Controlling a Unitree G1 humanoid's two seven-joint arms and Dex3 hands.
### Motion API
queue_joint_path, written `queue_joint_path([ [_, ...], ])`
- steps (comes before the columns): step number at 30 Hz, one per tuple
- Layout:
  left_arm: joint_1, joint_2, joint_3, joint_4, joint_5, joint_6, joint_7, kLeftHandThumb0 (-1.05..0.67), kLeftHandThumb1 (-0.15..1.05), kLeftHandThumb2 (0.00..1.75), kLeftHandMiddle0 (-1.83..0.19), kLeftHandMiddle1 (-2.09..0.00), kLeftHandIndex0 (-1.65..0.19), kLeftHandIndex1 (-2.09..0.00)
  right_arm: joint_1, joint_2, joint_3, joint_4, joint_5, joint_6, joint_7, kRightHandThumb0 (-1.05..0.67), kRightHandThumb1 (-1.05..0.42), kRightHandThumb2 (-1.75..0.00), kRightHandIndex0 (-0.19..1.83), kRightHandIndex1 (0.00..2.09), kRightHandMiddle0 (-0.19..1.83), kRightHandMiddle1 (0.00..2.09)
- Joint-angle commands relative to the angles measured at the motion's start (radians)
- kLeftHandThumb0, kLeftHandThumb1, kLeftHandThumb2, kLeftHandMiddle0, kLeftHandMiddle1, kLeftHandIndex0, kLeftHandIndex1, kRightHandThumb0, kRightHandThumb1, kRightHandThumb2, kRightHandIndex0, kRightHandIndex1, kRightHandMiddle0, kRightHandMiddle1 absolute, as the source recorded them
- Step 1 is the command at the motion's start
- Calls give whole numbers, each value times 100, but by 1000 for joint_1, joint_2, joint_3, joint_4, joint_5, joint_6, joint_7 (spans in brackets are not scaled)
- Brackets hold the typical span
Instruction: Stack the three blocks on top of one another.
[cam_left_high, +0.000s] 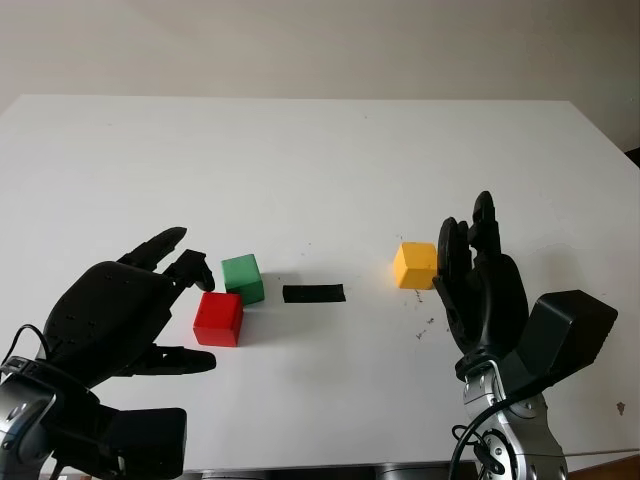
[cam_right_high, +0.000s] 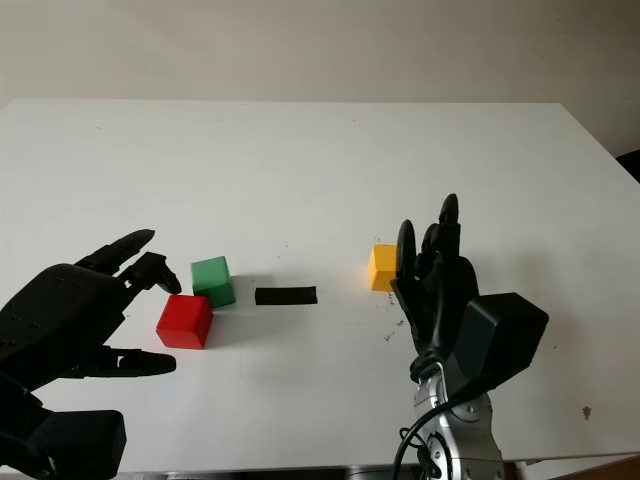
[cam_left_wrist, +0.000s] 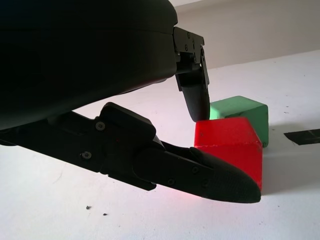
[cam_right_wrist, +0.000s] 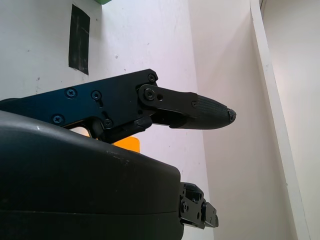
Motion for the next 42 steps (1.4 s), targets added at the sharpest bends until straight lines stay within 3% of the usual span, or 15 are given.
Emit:
queue_joint_path([
  [1, 3, -11, -16, -12, 14, -3, 17, -91, 105, 11, -13, -5, 3, -135, 4, 8, -3, -16, 4, -10, -1, -61, -105, -54, -19, 0, -19, 0],
  [3, 2, -16, -24, -8, 21, -4, 25, -93, 105, 11, -13, -5, 5, -139, 4, 7, -2, -16, 2, -10, -1, -62, -105, -54, -19, 0, -19, 0],
  [6, 0, -25, -34, -2, 25, -3, 37, -94, 105, 11, -12, -5, 18, -167, 5, 8, -2, -17, 2, -8, -2, -61, -105, -54, -19, 0, -19, 0],
  [10, 0, -29, -43, 10, 34, -7, 63, -93, 105, 9, -12, -5, 19, -177, 9, 5, 0, -20, 2, -9, 1, -61, -105, -54, -19, 0, -19, 0],
  [15, 1, -24, -44, 13, 30, -10, 59, -86, 105, 8, -12, -5, 19, -178, 12, 4, 0, -22, 5, -13, 7, -60, -105, -55, -19, 0, -19, 0],
  [26, 6, -5, -42, 24, 50, -31, 65, -50, 100, 5, -16, -6, 16, -176, 15, 5, -2, -25, 6, -12, 6, -62, -105, -53, -19, 0, -19, 0],
  [31, 2, -5, -46, 29, 63, -34, 68, -46, 100, 5, -17, -6, 14, -171, 17, 4, 0, -28, 4, -11, 6, -62, -105, -53, -19, 0, -19, 0],
  [35, 2, -8, -47, 23, 60, -29, 57, -48, 100, 5, -15, -5, 11, -157, 18, 5, -1, -33, 6, -6, 4, -62, -105, -53, -19, 0, -19, 0],
  [39, 3, -5, -44, 15, 51, -28, 43, -59, 99, 5, -11, -5, -1, -96, 20, 3, -2, -34, 7, -1, 5, -62, -105, -53, -19, 0, -19, 0],
  [42, 7, -6, -35, 5, 21, -29, 22, -64, 99, 5, -7, -5, -6, -64, 23, 0, 1, -33, 1, -4, 6, -62, -105, -53, -19, 0, -19, 0],
])
